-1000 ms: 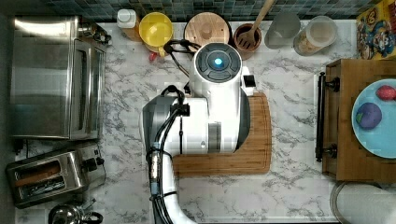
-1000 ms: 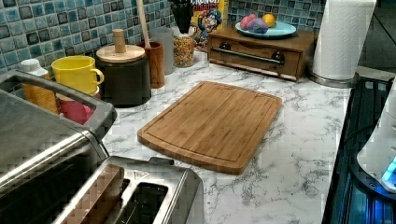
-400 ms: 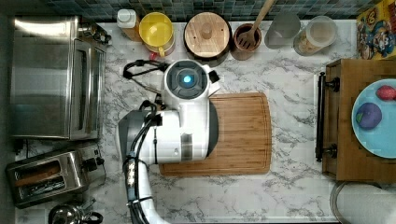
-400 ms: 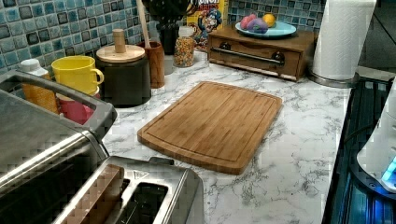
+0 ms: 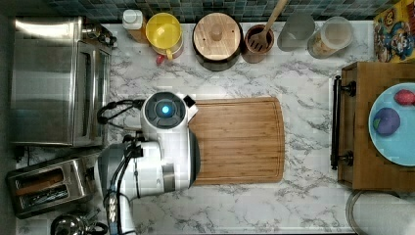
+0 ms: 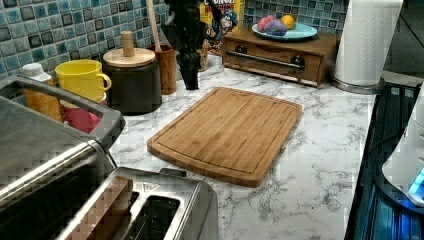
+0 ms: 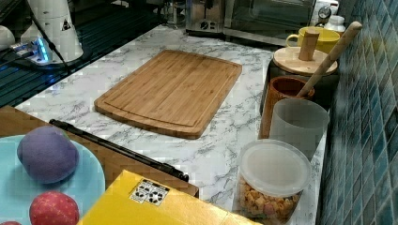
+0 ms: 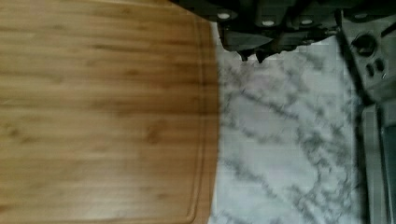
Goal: Turn on the toaster.
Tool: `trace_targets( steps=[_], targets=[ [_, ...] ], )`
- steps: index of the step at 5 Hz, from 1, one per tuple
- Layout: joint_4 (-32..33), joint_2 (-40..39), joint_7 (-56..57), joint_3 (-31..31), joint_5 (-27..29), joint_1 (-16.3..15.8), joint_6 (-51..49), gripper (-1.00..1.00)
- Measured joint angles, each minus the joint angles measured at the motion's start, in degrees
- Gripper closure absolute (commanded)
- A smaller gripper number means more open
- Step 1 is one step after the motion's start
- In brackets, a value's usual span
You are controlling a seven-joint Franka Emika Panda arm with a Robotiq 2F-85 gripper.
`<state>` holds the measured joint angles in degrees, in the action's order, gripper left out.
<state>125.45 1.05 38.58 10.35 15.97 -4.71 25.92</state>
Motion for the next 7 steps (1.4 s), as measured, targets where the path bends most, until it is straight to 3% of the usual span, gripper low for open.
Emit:
trace_targets(
  steps=[2, 4, 5, 7],
  targets=[
    [7.95, 7.67, 9.99, 3.14, 6.6, -1.59, 2.27, 1.0],
    [8.95, 10.58, 13.82, 3.32, 7.58, -2.63, 2.34, 1.0],
    [9.4, 10.79, 13.96, 3.69, 13.79, -2.93, 2.21, 1.0],
    [9.96, 11.35, 13.96, 5.46, 17.54, -5.15, 5.36, 1.0]
  ],
)
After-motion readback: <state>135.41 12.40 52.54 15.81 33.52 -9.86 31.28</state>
